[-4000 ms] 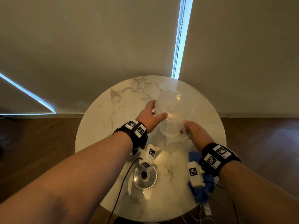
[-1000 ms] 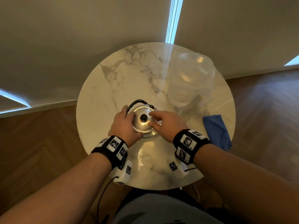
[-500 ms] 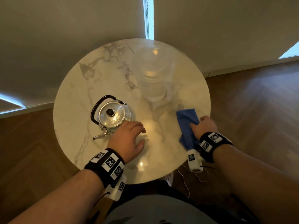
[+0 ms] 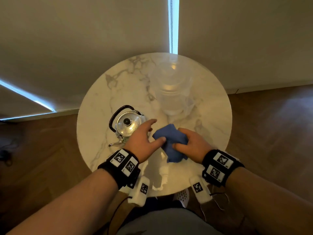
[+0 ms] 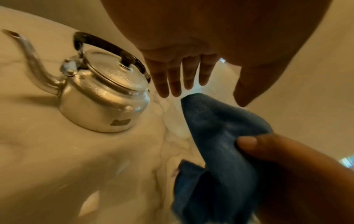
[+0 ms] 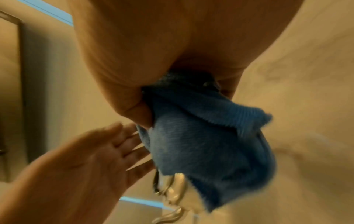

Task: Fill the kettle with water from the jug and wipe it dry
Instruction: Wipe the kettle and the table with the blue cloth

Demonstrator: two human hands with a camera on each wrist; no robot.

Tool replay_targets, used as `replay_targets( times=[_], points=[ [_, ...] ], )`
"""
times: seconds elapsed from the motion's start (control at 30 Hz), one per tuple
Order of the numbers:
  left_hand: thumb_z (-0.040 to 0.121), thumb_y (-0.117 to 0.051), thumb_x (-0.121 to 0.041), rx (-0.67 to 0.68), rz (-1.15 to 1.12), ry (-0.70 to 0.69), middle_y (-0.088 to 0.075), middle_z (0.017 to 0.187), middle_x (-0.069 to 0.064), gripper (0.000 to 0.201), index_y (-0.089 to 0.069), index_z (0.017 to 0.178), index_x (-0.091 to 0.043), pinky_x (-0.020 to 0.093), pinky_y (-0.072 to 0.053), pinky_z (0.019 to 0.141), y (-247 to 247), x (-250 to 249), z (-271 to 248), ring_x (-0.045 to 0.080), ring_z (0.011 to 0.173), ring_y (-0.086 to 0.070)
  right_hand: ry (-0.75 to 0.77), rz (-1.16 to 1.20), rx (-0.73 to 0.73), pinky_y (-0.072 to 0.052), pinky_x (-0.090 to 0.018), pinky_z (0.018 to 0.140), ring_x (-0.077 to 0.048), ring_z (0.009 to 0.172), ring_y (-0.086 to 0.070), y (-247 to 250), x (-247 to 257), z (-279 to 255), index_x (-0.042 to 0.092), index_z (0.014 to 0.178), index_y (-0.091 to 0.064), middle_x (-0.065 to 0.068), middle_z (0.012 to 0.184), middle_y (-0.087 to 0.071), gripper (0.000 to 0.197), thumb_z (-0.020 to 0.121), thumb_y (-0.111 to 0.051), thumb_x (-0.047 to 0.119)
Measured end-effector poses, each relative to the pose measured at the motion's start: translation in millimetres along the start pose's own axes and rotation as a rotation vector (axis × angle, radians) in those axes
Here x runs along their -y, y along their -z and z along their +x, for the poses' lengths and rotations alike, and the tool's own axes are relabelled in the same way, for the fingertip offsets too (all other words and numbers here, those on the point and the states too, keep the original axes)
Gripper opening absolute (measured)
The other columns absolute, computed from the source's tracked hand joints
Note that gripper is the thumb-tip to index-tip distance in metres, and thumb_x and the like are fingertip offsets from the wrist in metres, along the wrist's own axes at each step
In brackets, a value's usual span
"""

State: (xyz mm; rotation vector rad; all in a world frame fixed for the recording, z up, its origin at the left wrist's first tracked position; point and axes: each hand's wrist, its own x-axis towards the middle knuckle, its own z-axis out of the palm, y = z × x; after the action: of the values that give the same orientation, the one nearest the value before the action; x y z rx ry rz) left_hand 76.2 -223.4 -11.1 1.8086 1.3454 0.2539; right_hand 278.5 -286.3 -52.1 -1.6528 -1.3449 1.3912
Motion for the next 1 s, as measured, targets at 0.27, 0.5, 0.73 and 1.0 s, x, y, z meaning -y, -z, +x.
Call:
replay_targets(
  times=[0.27,0.5,0.73,1.0],
  points=[
    [0.084,-0.068,-0.014,0.08,-0.449,0.114,-0.068,0.101,0.028,0.03,-0.063,0.105,0.006,0.047,-0.053,0.09,55.3,16.3,-17.9,0.029,0.088,-0.066,0.084,-0.063,0.21,-0.056,-0.026,0.073,-0.004,0.085,-0.067,-32.9,15.8,7.4,0.032,0.111,-0.06,0.009,0.098,-0.071,0.039,0.08,-0.084,0.03],
    [0.08,-0.064,-0.028,0.166,-0.396,-0.109,-0.063,0.097,0.019,0.034,-0.059,0.103,-0.004,0.05,-0.053,0.084,88.1,10.1,-41.5,0.037,0.091,-0.062,0.091,-0.139,0.322,-0.043,-0.037,0.111,-0.003,0.132,-0.049,-41.2,28.1,24.6,0.052,0.147,-0.033,0.019,0.146,-0.05,0.107,0.058,-0.094,0.055],
    [0.085,-0.065,-0.007,0.212,-0.72,-0.154,-0.063,0.081,0.008,0.014,-0.057,0.097,-0.007,0.024,-0.052,0.071,122.5,27.2,-28.8,0.017,0.076,-0.061,0.087,0.13,0.408,-0.059,-0.042,0.092,-0.018,0.107,-0.071,-75.5,85.9,58.3,0.021,0.124,-0.065,0.001,0.115,-0.075,0.071,0.061,-0.097,0.03],
    [0.086,-0.071,-0.018,-0.101,-0.435,0.064,-0.068,0.09,-0.003,0.019,-0.062,0.102,-0.012,0.028,-0.053,0.074,134.1,95.0,21.8,0.013,0.081,-0.064,-0.099,0.574,-0.094,-0.058,-0.061,0.08,-0.051,0.09,-0.071,-121.1,66.2,62.0,0.026,0.127,-0.059,-0.025,0.1,-0.075,0.059,0.077,-0.065,-0.003]
  ],
)
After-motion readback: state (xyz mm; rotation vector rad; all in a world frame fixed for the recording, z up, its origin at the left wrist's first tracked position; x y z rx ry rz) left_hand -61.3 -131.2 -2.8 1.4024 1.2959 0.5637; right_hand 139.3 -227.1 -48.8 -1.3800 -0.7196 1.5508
